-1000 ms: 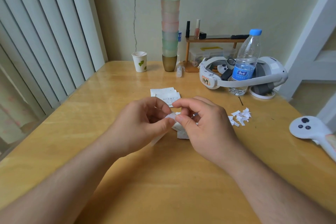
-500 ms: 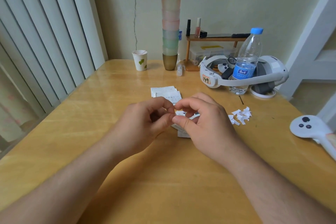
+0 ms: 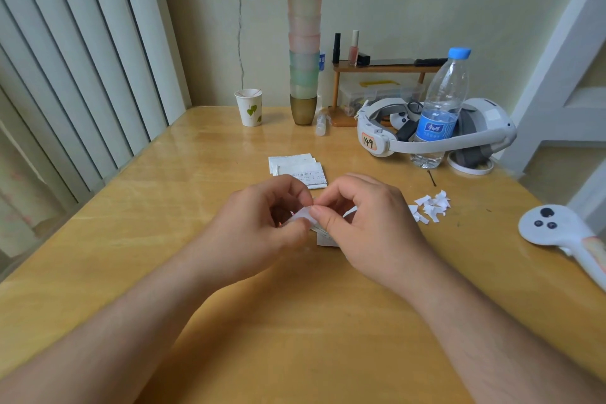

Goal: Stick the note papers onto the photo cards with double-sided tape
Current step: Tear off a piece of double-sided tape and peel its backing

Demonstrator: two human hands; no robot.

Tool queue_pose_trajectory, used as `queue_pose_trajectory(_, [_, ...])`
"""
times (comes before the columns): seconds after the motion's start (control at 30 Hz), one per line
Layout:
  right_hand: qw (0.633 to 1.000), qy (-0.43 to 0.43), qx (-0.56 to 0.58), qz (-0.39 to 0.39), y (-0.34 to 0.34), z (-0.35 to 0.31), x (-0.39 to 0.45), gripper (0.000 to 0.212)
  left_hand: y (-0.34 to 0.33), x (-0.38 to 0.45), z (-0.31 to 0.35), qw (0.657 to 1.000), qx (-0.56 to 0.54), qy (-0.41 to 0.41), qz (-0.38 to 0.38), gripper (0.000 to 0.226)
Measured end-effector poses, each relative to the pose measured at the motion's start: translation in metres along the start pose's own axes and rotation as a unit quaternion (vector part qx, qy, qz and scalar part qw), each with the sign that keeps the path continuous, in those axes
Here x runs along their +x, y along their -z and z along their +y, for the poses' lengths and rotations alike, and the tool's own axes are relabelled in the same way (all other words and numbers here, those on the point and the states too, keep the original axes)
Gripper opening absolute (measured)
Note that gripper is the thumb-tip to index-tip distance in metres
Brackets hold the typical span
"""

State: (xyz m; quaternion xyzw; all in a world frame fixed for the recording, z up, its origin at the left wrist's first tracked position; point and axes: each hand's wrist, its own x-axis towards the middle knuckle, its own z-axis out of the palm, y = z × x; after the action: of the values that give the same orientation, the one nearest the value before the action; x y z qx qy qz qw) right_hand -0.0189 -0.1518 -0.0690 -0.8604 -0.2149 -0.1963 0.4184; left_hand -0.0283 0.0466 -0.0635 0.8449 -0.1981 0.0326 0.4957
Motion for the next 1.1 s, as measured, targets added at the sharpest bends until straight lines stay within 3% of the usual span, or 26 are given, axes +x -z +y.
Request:
queue_pose_trajectory(0.13, [0.999,0.033,-0.012,-0.001,-0.0002,0.001,0.0007,0.01,-0.0034,-0.0016,-0.0008,1.0,-0.026,0.003,0.002,0.024])
queue_pose_trajectory(0.27, [0.999,0.038,-0.02,0.002,0.0007,0.0027,0.001,0.008,-0.0025,0.0002,-0.0021,1.0,-0.003,-0.016,0.026,0.009])
queue_pose_trajectory(0.4, [0.999,0.044,-0.016,0.018,-0.0009,0.0048,0.0003,0.006,-0.0042,0.0013,-0.0028,0.997,0.036,-0.034,0.056,0.009])
queue_pose_trajectory(0.57, [1.0,0.01,0.013,0.02,0.0007,0.002,-0.0005,0.03,-0.0047,0.0014,-0.0014,0.995,0.064,-0.043,0.071,0.015])
queue_pose_trajectory(0.7, [0.998,0.049,-0.018,0.02,0.0002,0.0005,-0.0007,0.011,-0.0035,0.0012,-0.0017,0.993,0.087,-0.05,0.069,0.015])
queue_pose_trajectory(1.1, [0.996,0.082,-0.007,0.044,-0.0039,-0.001,-0.0023,0.008,-0.0011,0.0015,0.0001,0.993,0.079,-0.057,0.062,0.015])
